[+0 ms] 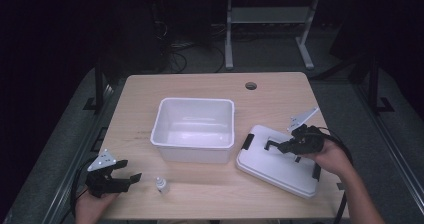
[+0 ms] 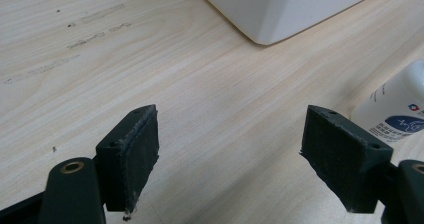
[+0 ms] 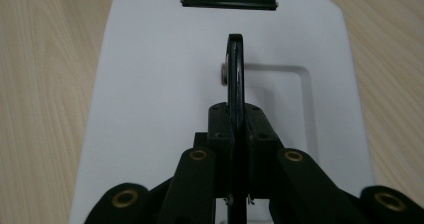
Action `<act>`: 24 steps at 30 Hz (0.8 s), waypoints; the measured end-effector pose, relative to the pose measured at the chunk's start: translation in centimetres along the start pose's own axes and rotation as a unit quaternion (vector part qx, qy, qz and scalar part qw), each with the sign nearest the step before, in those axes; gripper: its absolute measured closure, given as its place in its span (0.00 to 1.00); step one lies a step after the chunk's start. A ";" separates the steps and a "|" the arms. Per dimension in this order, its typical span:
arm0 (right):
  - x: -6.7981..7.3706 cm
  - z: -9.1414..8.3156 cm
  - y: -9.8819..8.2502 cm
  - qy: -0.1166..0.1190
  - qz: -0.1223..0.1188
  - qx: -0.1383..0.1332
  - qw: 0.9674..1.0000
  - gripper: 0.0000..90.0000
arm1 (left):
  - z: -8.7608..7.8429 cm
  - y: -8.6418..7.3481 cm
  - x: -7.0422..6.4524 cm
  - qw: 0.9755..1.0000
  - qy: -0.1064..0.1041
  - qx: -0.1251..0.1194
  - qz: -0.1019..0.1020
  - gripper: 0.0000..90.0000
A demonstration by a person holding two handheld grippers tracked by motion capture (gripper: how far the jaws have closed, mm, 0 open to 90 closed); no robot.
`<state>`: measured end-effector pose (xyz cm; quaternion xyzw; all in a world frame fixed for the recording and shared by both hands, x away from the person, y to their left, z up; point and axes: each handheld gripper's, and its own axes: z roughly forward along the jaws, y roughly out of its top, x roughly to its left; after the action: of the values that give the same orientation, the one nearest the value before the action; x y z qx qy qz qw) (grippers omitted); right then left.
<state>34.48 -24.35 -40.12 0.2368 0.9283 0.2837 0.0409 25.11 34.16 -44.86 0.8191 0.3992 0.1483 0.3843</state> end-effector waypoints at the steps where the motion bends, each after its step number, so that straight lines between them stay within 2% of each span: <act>1: 0.1 0.3 -0.1 0.001 0.001 0.003 1.000 0.93 | 0.0 0.0 0.0 1.000 0.000 0.001 0.001 0.25; 7: 0.3 0.7 -0.4 0.000 0.002 0.002 1.000 0.93 | 0.0 0.0 0.0 1.000 -0.001 0.002 -0.001 0.25; 16: 0.8 0.3 -0.6 -0.001 0.008 -0.010 1.000 0.90 | -0.1 0.0 -0.1 1.000 0.000 0.001 0.000 0.25; 24: 1.8 -0.1 -0.5 0.000 0.004 -0.019 1.000 0.79 | -0.1 0.0 -0.2 1.000 -0.001 0.000 0.002 0.25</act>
<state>32.66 -23.88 -40.21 0.2397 0.9217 0.3016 0.0445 25.00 34.05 -44.80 0.8199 0.3973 0.1486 0.3846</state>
